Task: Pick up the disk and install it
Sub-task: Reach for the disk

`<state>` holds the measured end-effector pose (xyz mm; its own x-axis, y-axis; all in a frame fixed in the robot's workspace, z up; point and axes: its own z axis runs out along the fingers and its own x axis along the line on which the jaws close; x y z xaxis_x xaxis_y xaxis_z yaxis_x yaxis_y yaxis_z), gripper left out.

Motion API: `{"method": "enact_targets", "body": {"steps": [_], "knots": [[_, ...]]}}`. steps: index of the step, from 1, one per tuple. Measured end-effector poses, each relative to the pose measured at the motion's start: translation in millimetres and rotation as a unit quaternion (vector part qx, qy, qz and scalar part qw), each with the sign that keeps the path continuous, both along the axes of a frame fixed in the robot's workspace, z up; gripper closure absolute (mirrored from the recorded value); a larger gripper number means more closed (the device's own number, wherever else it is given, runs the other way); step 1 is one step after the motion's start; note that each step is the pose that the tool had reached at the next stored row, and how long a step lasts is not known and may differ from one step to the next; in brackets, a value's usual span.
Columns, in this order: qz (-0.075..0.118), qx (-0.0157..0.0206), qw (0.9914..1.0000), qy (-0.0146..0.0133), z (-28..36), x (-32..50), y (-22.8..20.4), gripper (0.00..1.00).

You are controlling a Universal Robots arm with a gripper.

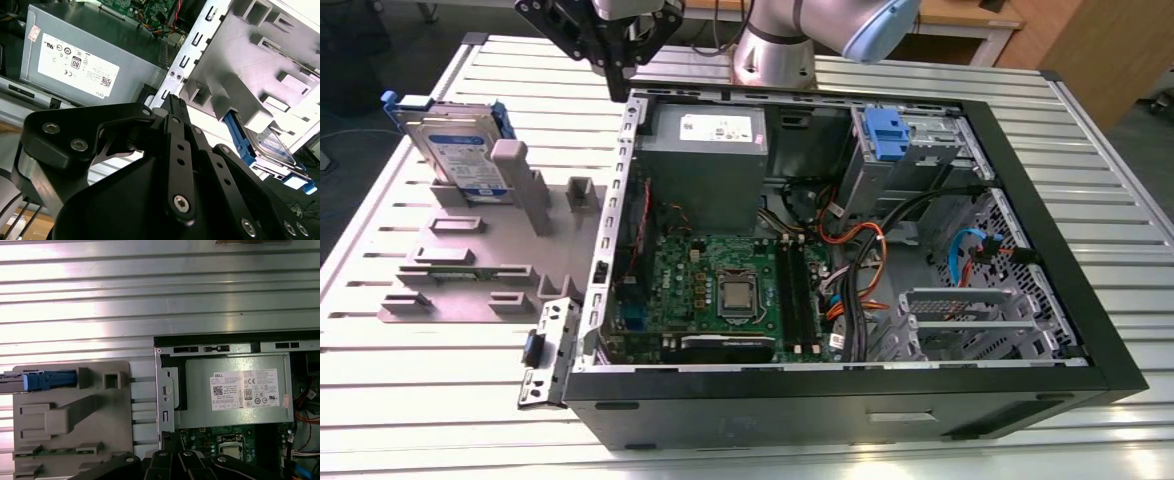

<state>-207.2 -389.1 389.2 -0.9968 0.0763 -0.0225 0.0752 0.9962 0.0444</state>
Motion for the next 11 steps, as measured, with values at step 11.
{"method": "enact_targets", "body": {"steps": [11], "knots": [[0.000,-0.0001,1.00000,0.0014,-1.5,-2.7,0.0,0.89]]}}
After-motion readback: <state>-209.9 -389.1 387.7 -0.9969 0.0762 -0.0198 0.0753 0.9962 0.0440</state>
